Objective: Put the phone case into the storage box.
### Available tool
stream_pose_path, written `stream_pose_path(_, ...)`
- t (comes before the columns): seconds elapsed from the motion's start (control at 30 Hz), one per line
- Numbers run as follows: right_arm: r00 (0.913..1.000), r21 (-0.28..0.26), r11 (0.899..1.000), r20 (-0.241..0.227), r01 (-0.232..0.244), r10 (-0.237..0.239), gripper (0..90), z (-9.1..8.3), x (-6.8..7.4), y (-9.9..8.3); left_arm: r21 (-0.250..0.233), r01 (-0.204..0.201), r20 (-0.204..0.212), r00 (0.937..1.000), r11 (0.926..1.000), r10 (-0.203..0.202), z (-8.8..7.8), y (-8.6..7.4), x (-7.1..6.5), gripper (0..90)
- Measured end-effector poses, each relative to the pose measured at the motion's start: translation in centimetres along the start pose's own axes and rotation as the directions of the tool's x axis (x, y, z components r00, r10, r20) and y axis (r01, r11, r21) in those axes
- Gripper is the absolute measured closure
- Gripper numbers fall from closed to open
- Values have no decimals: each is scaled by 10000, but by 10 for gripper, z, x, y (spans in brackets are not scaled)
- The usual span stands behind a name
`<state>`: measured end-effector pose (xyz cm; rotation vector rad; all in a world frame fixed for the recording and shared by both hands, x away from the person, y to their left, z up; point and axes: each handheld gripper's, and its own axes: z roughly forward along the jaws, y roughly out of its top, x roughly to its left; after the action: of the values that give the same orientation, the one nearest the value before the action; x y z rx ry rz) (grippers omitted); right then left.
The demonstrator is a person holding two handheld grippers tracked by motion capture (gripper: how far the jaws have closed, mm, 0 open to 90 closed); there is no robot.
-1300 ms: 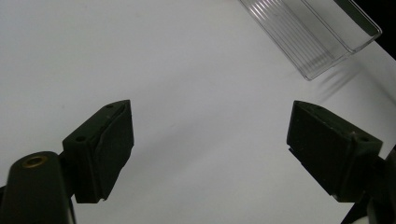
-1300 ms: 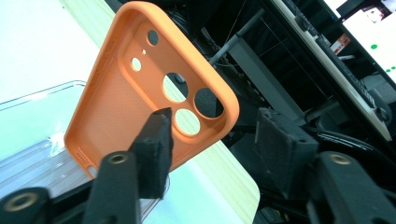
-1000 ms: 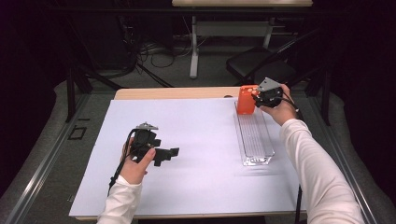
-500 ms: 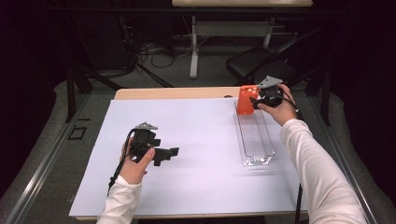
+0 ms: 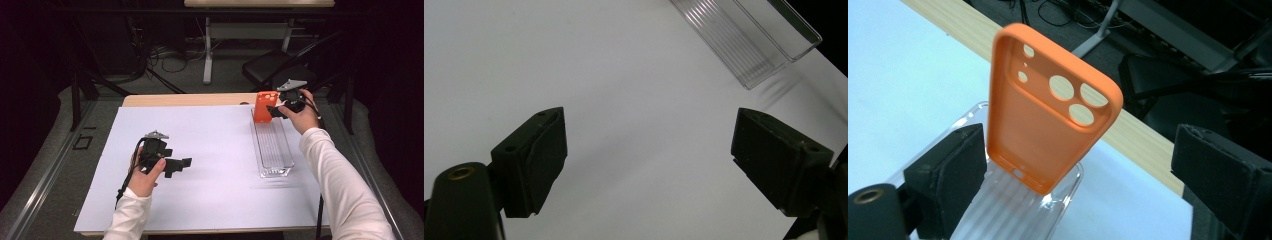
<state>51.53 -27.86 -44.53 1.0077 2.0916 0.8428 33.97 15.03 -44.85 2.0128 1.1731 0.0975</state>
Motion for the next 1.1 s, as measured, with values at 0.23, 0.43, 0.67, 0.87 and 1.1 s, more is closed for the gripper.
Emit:
stream_pose_path(0.23,9929,141,9934,-337,-1136,1140,72,-4,-2,6,-19,-21,67,10000,10000,21,0,0,0,154)
stream_pose_path(0.43,9794,326,9805,-499,-1940,1955,70,-8,-4,8,13,-46,92,9999,10000,46,0,0,0,154)
stream_pose_path(0.67,9720,249,9739,-610,-2257,2268,70,-14,-6,9,44,-59,114,9999,10000,58,0,1,0,155)
stream_pose_path(0.87,9624,253,9649,-689,-2615,2627,62,-19,-7,12,-4,-71,162,9998,10000,71,-2,1,0,155)
stream_pose_path(1.1,9517,381,9555,-867,-2924,2947,0,-23,-9,12,20,-53,147,9999,10000,53,-2,1,1,155)
